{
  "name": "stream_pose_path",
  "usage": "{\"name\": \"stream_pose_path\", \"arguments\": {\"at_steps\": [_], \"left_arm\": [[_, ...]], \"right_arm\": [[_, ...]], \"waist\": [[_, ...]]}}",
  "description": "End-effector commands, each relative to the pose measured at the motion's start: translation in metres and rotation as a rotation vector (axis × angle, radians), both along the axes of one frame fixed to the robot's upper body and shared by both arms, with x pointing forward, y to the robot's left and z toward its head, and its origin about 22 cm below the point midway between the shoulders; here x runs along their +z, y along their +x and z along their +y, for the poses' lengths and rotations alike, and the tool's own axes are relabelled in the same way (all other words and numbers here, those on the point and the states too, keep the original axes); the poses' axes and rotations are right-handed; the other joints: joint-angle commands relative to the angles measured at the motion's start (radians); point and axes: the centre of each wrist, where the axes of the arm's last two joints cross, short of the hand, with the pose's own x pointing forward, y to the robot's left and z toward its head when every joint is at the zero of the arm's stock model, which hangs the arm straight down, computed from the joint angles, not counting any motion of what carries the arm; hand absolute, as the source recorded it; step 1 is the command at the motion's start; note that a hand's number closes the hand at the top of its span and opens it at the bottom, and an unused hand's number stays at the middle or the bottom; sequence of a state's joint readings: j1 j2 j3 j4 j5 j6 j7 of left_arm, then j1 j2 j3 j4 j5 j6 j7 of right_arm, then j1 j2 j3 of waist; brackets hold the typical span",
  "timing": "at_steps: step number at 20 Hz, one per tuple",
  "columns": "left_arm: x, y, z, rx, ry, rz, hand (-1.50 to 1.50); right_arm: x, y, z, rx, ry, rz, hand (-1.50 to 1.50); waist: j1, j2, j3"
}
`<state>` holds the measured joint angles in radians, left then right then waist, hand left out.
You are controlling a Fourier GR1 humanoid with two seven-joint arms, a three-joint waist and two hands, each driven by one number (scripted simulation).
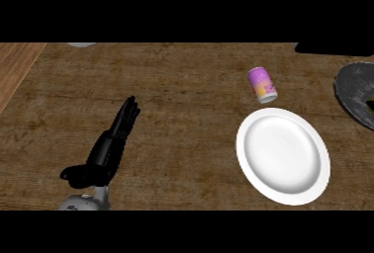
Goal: Pick the lemon from the plate and place it in the pan
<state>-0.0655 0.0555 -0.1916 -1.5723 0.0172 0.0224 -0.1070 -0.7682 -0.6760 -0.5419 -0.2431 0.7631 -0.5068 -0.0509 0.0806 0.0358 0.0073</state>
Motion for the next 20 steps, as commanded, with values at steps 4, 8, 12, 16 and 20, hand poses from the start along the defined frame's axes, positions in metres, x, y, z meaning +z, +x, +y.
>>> {"name": "stream_pose_path", "arguments": {"at_steps": [4,8,12,16,20], "left_arm": [[-0.005,0.002,-0.004,-0.023,-0.014,-0.003,0.0],[0.006,0.003,0.004,-0.01,-0.016,-0.013,0.0],[0.005,0.007,0.004,0.026,-0.003,-0.003,0.0],[-0.001,0.002,0.003,0.023,0.006,0.014,0.0],[-0.003,-0.008,0.001,0.024,-0.011,0.031,0.0]], "right_arm": [[0.002,0.006,0.004,0.114,0.183,0.014,-1.5],[0.009,0.011,0.007,0.107,0.174,-0.208,-1.5],[0.02,0.003,-0.009,0.095,0.209,-0.365,-1.5],[0.019,-0.014,-0.029,0.101,0.322,-0.439,-1.5],[0.015,-0.032,-0.046,0.164,0.434,-0.497,-1.5]], "waist": [[0.013,0.011,0.004],[0.004,0.002,0.005],[-0.015,0.0,0.003],[-0.033,-0.011,0.0],[-0.037,-0.018,0.0]]}}
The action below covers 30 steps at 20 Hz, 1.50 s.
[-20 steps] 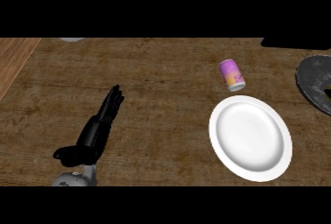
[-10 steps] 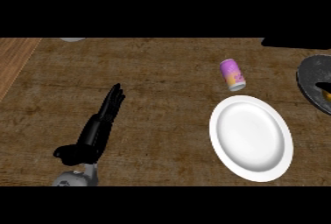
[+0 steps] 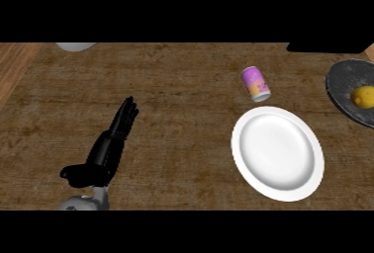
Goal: Pick the lemon from the plate and place it in the pan
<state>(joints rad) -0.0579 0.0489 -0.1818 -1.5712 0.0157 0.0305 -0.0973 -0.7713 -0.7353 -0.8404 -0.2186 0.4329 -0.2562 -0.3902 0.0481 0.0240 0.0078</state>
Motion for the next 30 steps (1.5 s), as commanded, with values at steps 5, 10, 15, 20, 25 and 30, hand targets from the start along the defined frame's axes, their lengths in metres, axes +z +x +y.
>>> {"name": "stream_pose_path", "arguments": {"at_steps": [5,10,15,20,25,30], "left_arm": [[-0.003,0.008,0.008,0.037,0.008,0.011,0.0],[-0.009,-0.008,0.021,0.035,0.013,0.014,0.0],[0.001,0.004,0.014,0.054,0.01,0.024,0.0],[-0.008,0.002,0.015,0.05,0.016,0.013,0.0],[-0.001,0.005,0.024,0.051,0.02,0.008,0.0],[0.007,0.005,0.022,0.033,-0.002,0.018,0.0]], "right_arm": [[-0.021,-0.044,-0.03,0.208,0.169,-0.132,-1.5],[-0.044,-0.076,-0.041,0.284,0.148,-0.117,-1.5],[-0.051,-0.066,-0.028,0.297,0.117,-0.106,-1.5],[-0.057,-0.093,-0.044,0.306,0.073,-0.063,-1.5],[-0.056,-0.103,-0.049,0.335,0.071,-0.025,-1.5],[-0.071,-0.092,-0.03,0.284,0.047,-0.017,-1.5]], "waist": [[-0.033,-0.012,-0.004],[-0.03,-0.016,-0.005],[-0.038,-0.021,-0.007],[-0.03,-0.016,-0.005],[-0.044,-0.022,-0.007],[-0.042,-0.022,-0.007]]}}
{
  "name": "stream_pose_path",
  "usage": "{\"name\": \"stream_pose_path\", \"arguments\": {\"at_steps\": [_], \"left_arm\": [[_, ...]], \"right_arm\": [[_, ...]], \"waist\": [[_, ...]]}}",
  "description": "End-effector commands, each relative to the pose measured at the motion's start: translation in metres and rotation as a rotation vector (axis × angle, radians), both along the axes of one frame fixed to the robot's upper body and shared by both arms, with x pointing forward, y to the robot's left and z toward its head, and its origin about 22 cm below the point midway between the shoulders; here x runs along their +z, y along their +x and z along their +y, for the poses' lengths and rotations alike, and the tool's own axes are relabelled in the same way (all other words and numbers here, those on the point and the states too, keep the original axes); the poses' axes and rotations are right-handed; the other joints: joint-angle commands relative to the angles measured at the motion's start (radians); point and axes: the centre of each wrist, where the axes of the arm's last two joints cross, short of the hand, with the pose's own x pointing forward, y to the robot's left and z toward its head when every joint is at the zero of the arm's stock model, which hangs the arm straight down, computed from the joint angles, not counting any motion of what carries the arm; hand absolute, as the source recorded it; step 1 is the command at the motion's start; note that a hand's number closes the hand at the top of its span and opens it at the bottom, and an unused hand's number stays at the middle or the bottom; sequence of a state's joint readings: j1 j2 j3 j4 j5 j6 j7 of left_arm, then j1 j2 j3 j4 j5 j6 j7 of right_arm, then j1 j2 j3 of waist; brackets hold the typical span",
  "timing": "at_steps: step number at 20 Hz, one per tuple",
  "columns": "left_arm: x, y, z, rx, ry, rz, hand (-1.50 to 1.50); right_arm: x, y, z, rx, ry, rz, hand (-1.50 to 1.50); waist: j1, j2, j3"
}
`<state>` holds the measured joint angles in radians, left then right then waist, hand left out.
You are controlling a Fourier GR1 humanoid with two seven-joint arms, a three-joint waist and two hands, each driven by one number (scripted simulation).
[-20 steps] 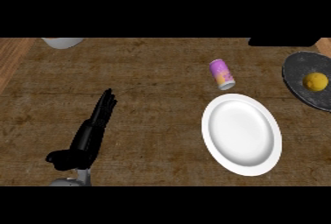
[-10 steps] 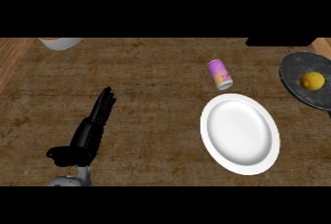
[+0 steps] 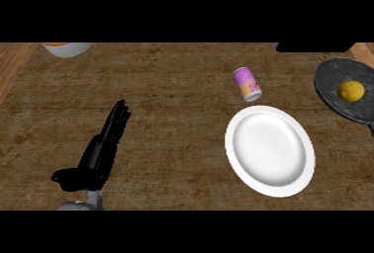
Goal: Pick the lemon from the plate and place it in the pan
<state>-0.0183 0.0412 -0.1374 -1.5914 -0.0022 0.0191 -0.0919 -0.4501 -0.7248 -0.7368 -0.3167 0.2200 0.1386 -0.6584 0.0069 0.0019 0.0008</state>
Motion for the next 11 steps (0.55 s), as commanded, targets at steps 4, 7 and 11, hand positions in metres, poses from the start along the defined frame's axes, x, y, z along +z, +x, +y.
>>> {"name": "stream_pose_path", "arguments": {"at_steps": [4,7,11], "left_arm": [[0.004,0.006,0.0,0.012,0.003,-0.009,0.0],[0.009,-0.007,0.016,-0.01,-0.001,0.005,0.0],[0.003,0.006,0.007,0.009,0.007,-0.005,0.0]], "right_arm": [[0.007,-0.006,-0.007,-0.024,-0.034,0.038,-1.5],[0.004,0.009,0.006,-0.002,-0.069,0.041,-1.5],[-0.003,0.005,0.011,-0.034,-0.139,0.038,-1.5]], "waist": [[0.0,0.0,0.0],[0.003,-0.001,0.0],[-0.004,-0.001,-0.001]]}}
